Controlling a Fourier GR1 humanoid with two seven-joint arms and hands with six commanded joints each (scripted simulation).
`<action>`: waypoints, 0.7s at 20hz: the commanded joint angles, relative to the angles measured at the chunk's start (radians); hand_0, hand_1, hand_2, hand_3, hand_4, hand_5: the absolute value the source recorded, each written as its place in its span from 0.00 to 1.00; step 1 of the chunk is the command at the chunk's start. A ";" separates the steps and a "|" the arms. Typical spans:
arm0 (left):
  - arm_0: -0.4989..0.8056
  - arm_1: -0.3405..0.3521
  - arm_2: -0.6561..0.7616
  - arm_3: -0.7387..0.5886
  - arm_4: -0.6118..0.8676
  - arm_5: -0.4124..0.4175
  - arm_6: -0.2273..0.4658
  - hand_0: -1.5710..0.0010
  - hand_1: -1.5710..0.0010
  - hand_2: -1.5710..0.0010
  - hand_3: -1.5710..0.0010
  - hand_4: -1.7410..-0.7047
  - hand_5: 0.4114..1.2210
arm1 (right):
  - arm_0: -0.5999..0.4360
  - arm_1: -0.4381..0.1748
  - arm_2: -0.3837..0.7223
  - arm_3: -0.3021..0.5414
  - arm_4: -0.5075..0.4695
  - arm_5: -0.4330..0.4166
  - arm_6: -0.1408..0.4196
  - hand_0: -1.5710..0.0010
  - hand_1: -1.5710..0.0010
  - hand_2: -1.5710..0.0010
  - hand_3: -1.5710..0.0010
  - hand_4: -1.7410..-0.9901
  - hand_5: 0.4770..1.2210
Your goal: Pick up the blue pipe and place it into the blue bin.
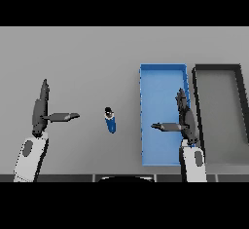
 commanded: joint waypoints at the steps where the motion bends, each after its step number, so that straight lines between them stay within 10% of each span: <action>1: -0.001 0.000 0.001 0.001 0.001 0.000 -0.004 1.00 1.00 1.00 1.00 0.64 0.22 | -0.001 0.001 0.000 0.001 0.000 -0.001 0.001 1.00 1.00 1.00 1.00 0.69 0.19; 6: -0.015 0.005 0.015 0.026 0.013 -0.013 -0.006 1.00 1.00 1.00 1.00 0.64 0.22 | -0.008 0.002 -0.002 0.009 0.001 -0.004 0.000 1.00 1.00 1.00 1.00 0.69 0.19; 9: -0.012 0.164 -0.045 0.018 0.028 -0.295 -0.088 1.00 1.00 1.00 1.00 0.64 0.22 | 0.064 -0.079 0.086 -0.072 0.108 0.052 -0.089 1.00 1.00 1.00 1.00 0.69 0.19; 14: -0.013 0.211 -0.057 0.016 0.043 -0.384 -0.099 1.00 1.00 1.00 1.00 0.64 0.23 | 0.083 -0.112 0.110 -0.110 0.169 0.043 -0.045 1.00 1.00 1.00 1.00 0.73 0.18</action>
